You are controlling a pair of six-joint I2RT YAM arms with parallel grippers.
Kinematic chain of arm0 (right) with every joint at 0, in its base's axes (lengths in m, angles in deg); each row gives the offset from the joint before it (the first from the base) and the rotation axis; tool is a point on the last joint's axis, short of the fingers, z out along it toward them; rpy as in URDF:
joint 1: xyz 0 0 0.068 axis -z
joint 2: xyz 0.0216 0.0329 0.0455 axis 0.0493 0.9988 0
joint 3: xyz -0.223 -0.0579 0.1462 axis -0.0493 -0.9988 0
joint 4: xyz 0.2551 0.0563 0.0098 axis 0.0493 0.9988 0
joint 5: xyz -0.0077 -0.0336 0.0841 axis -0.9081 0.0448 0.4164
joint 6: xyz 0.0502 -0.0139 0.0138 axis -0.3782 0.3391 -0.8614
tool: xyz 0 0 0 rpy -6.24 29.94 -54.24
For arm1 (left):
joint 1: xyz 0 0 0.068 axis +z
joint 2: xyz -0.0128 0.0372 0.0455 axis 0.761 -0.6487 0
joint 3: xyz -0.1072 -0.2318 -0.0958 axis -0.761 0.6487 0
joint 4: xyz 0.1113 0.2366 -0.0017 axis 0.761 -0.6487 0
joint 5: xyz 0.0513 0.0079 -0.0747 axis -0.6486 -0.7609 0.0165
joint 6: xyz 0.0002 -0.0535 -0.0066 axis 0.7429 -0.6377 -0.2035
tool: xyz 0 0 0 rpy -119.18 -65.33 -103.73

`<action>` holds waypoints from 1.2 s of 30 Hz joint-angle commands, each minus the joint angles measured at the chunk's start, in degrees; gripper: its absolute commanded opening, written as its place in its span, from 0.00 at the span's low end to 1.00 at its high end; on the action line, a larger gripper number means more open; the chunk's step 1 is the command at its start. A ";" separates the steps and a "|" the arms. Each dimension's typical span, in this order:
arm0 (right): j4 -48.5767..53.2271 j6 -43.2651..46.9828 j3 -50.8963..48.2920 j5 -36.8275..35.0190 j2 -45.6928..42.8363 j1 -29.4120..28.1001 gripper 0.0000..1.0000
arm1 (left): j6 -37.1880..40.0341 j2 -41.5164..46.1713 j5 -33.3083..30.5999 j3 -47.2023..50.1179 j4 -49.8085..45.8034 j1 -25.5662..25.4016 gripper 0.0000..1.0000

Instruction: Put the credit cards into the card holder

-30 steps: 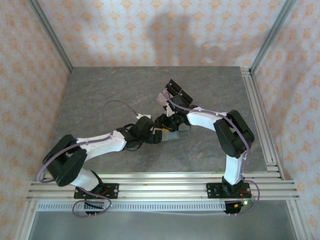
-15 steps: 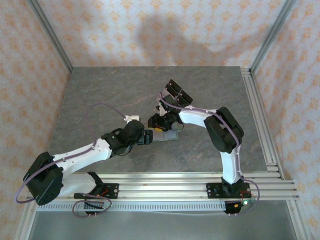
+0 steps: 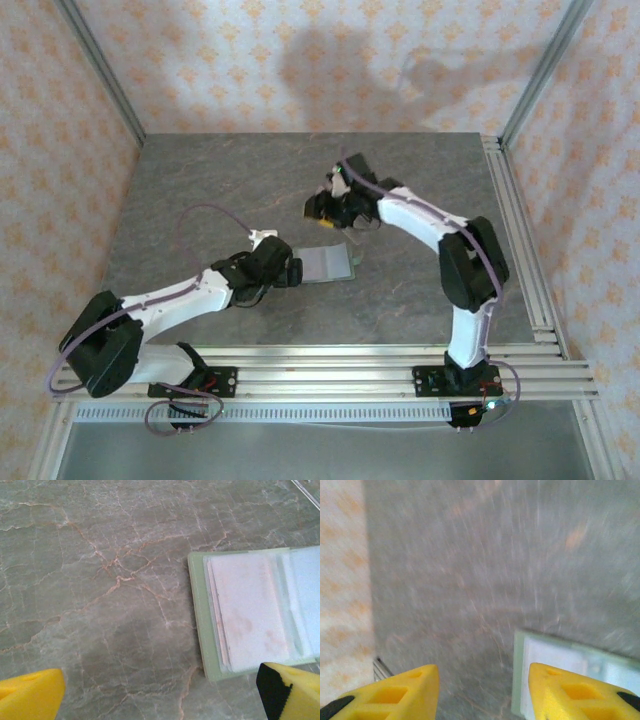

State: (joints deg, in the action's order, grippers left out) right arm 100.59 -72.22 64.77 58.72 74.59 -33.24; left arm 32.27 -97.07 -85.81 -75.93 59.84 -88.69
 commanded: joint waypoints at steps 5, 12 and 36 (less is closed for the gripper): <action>19.28 14.90 16.22 -15.64 2.58 3.60 0.48 | 1.38 -6.13 2.37 -6.08 1.14 1.16 1.00; 28.15 24.15 29.74 -20.05 12.73 3.52 0.39 | 1.01 -10.31 1.46 -8.81 -1.14 2.19 1.00; 40.24 33.40 54.88 -35.00 34.84 -1.84 0.34 | -0.68 -10.74 1.06 -7.62 -1.33 4.59 1.00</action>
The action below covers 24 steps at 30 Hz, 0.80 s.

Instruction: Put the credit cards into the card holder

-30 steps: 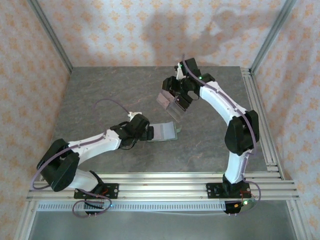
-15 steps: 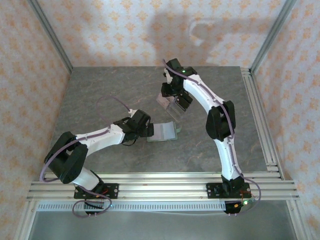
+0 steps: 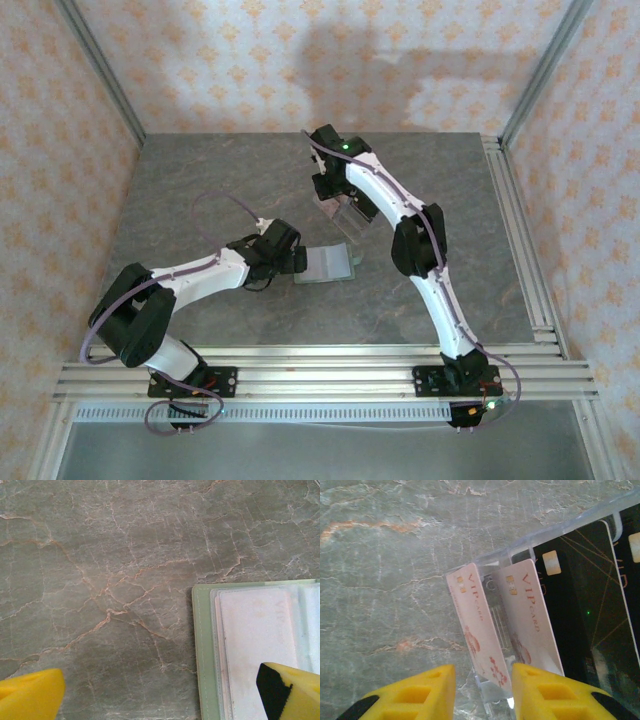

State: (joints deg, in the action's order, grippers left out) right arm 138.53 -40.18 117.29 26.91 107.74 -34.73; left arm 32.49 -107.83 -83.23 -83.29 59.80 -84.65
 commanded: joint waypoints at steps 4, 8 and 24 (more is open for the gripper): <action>1.85 1.88 2.96 -4.25 3.07 -0.45 0.34 | -0.90 0.06 -1.44 -0.13 -1.31 0.55 1.00; 1.85 2.02 3.36 -3.90 4.21 -0.56 0.34 | -0.90 0.12 -1.37 -0.02 -1.28 0.55 1.00; 1.85 3.16 3.54 -6.06 4.93 -1.59 0.33 | -1.21 -0.12 -1.44 0.20 -0.94 0.64 1.00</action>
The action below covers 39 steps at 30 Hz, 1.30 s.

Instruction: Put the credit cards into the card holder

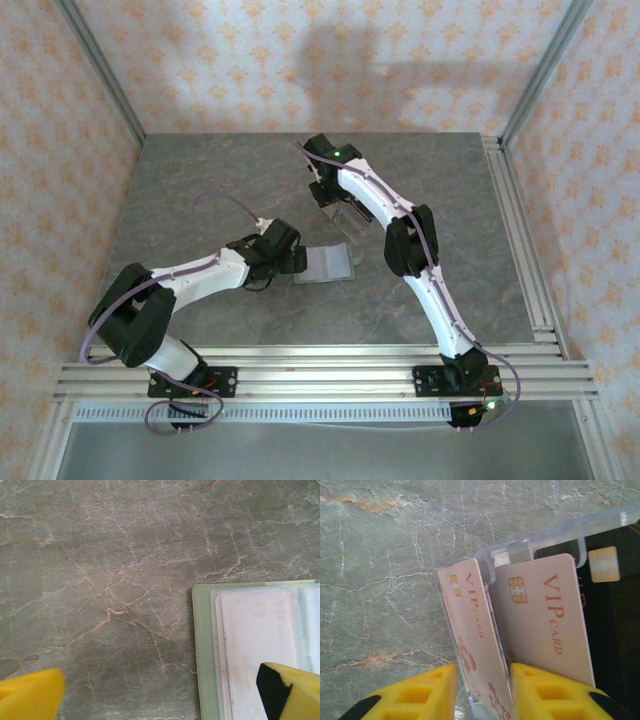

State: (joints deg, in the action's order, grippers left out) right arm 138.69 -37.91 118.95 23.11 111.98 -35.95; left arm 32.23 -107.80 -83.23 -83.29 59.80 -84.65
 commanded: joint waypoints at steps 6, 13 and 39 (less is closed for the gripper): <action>1.13 0.54 2.12 -1.31 0.58 -0.37 0.29 | -0.81 -0.36 -1.09 0.28 -0.83 0.64 1.00; 0.58 -0.06 2.80 -0.02 0.74 -0.37 0.24 | -0.82 -0.49 -0.86 0.65 -0.55 0.64 1.00; 1.00 -0.65 4.43 3.33 2.40 0.07 0.10 | -0.75 -0.34 -1.16 0.82 -0.59 0.64 1.00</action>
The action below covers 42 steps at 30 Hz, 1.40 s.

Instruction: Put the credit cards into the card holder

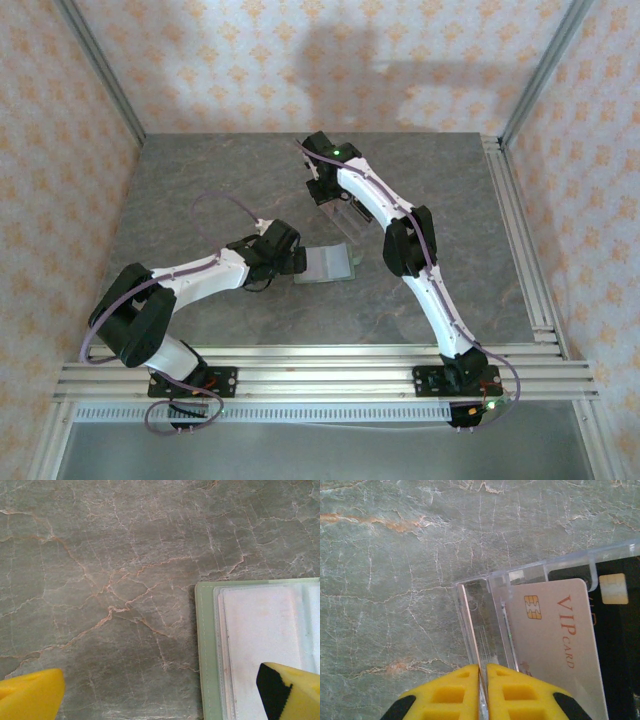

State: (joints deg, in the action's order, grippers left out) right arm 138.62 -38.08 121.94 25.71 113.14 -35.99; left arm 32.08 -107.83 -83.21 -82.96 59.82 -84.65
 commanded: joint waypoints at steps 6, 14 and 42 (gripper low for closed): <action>1.15 -0.43 1.42 0.77 1.79 0.30 0.11 | -0.49 -0.38 -1.20 0.18 -0.81 0.64 1.00; 0.86 -0.49 1.43 1.86 1.99 0.33 0.06 | -0.48 -0.54 -1.21 0.10 -0.87 0.64 1.00; -0.33 -2.52 2.66 3.61 -9.39 1.06 0.00 | -0.59 -0.36 -1.28 -0.28 -0.95 0.64 1.00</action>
State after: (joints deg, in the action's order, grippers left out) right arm 138.44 -39.48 122.47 28.53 108.99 -35.14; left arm 32.08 -107.83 -83.21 -82.96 59.82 -84.65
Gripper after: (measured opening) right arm 0.040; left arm 0.998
